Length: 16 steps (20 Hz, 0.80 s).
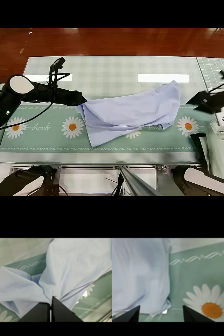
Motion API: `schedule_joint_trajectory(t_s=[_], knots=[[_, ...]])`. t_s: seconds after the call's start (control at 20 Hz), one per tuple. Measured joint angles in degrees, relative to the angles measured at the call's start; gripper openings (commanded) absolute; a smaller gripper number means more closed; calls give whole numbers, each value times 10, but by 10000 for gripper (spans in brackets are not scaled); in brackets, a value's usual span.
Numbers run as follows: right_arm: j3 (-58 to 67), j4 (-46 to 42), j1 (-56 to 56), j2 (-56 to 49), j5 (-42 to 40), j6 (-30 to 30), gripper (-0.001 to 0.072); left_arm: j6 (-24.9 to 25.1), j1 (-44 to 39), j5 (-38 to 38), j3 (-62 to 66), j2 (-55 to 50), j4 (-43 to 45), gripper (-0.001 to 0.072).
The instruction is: Fold the shirts.
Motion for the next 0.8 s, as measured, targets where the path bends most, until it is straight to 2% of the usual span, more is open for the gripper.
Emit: schedule_joint_trajectory(t_s=[0.15,0.4,0.45,0.5,0.6,0.8], knots=[[-82,47,2,5,-35,-18,612,0,0,0,0,0,0,24],[-155,72,43,8,-102,-23,589,0,0,0,0,0,-3,24],[-162,74,59,9,-122,-19,530,0,0,0,0,0,-3,24],[-168,72,73,8,-140,-10,407,0,0,0,0,0,-3,24],[-174,70,100,7,-181,10,27,0,0,0,1,0,-4,24],[-146,80,122,13,-212,31,25,2,12,-1,21,0,-4,23]])
